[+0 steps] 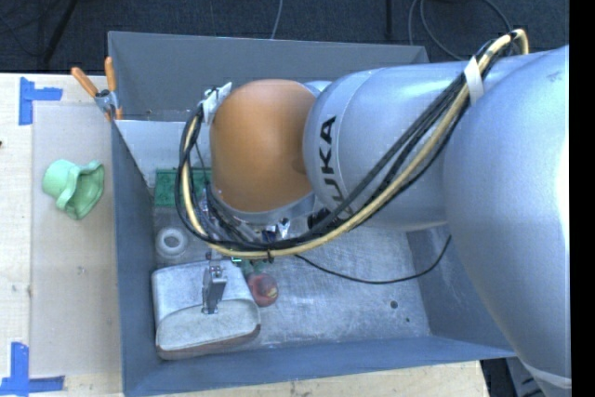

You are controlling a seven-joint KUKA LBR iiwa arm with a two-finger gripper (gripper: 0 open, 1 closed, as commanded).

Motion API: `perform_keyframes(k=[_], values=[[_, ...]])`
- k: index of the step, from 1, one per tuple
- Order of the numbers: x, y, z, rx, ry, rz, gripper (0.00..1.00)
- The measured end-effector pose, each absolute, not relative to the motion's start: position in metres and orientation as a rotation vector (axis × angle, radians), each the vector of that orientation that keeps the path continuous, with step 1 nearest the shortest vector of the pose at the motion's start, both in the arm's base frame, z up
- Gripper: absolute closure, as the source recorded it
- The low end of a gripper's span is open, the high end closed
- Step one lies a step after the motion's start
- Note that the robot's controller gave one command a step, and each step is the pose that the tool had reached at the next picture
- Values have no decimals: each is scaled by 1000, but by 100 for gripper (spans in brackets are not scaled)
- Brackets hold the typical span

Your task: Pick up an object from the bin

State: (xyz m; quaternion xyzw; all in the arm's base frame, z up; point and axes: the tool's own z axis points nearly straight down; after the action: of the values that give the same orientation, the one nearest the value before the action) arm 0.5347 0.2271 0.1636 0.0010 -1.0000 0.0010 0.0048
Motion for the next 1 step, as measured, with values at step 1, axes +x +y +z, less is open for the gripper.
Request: perform_keyframes(k=[1], values=[[570, 165, 123, -108, -3135, 7, 0]])
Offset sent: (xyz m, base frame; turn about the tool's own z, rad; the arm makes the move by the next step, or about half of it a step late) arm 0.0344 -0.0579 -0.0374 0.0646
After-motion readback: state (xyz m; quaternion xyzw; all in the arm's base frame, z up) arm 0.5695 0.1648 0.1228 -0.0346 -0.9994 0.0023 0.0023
